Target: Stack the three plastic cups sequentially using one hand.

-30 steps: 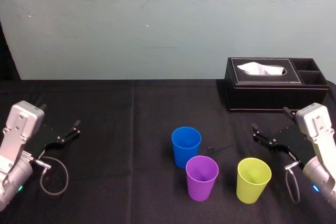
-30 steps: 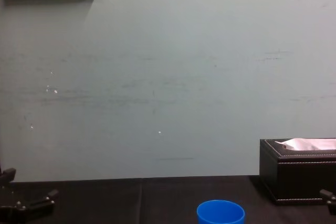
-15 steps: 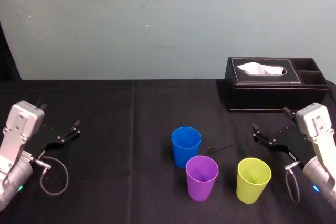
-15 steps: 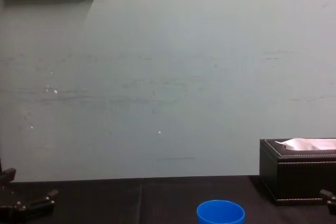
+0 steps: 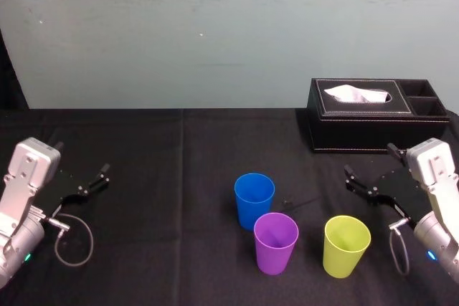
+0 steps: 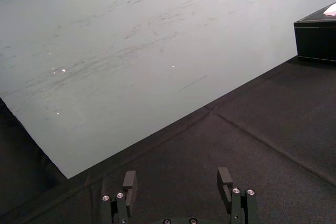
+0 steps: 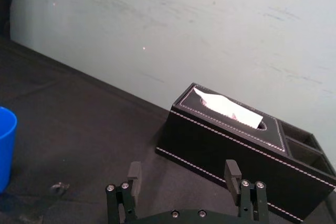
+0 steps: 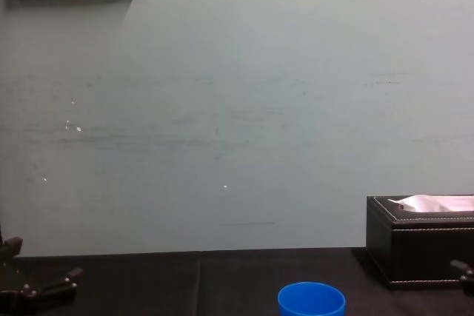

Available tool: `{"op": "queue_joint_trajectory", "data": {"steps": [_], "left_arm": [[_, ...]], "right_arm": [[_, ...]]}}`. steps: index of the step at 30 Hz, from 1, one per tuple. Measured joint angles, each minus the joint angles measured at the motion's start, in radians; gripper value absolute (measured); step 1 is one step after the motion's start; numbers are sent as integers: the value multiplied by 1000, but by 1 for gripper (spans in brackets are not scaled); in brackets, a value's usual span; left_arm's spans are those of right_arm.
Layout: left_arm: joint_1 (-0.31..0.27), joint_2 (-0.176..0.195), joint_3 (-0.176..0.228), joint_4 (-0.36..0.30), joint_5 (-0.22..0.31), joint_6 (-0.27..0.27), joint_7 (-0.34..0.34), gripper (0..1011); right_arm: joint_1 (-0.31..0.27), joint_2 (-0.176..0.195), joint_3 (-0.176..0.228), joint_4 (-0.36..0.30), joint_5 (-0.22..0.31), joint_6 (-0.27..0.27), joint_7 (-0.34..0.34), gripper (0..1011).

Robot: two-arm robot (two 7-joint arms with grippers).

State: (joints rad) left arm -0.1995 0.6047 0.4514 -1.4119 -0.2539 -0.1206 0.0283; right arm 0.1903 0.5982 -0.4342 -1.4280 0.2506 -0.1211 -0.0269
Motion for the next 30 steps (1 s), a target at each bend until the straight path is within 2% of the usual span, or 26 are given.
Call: {"op": "queue_joint_trajectory", "data": {"steps": [5,12,17,20,21,24,25,30], "left_arm": [[0,0,0,0,0,0,0,1000],[0,0,0,0,0,0,0,1000],[0,0,0,0,0,0,0,1000],[0,0,0,0,0,0,0,1000],[0,0,0,0,0,0,0,1000],[0,0,0,0,0,0,0,1000],[0,0,0,0,0,0,0,1000],[0,0,0,0,0,0,0,1000]], "right_arm": [[-27,3,32,-32,11,-1,0,1003],[-120,42,111,-123,96,2,36,1003],[-248,113,205,-215,222,32,115,1003],[-303,144,241,-242,267,34,153,1003],[-342,166,267,-259,293,33,182,1003],[-402,197,300,-281,318,13,223,1003],[-440,211,318,-292,326,-3,242,1003],[-530,233,355,-312,346,-41,292,1003]]}}
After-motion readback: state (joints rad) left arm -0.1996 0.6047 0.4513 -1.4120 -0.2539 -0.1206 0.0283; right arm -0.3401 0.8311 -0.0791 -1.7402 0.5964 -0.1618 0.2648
